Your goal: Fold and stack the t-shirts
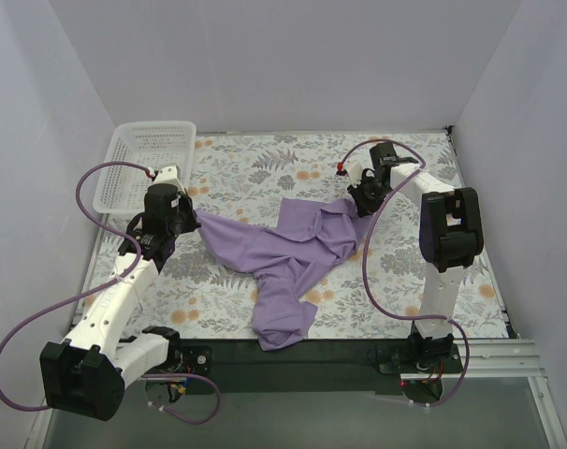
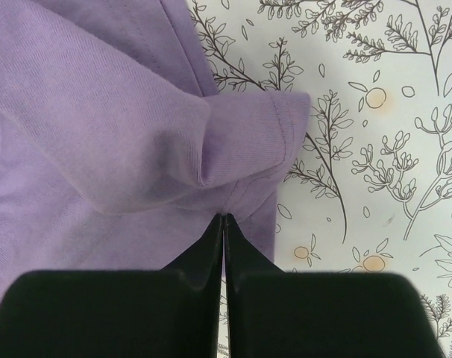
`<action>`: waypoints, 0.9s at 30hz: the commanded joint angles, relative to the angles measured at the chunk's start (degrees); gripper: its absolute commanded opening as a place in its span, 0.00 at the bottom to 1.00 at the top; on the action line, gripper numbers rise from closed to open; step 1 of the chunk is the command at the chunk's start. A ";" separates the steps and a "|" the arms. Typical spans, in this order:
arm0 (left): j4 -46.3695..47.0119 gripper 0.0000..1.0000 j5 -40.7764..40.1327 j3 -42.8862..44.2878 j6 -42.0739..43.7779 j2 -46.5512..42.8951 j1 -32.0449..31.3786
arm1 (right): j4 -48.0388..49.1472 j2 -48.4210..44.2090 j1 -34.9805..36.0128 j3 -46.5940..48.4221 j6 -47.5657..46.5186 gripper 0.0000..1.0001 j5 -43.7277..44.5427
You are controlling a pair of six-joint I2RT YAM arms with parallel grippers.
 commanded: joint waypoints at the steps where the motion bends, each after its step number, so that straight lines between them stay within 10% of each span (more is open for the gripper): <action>1: 0.75 0.00 0.36 -0.51 0.38 -0.68 0.32 | 0.35 -0.39 0.40 1.62 0.30 0.01 -0.16; 8: 0.40 0.00 0.63 0.19 0.47 -1.38 0.32 | 0.70 -3.89 0.05 1.01 1.18 0.01 -1.12; 18: 0.40 0.00 5.99 9.24 0.55 -9.91 0.32 | 1.84 -33.41 -1.00 -9.98 1.62 0.01 -1.58; 27: 6.90 0.00 5.55 30.41 -1.64 -12.73 0.32 | -1.49 -48.99 -7.42 12.56 2.14 0.01 5.46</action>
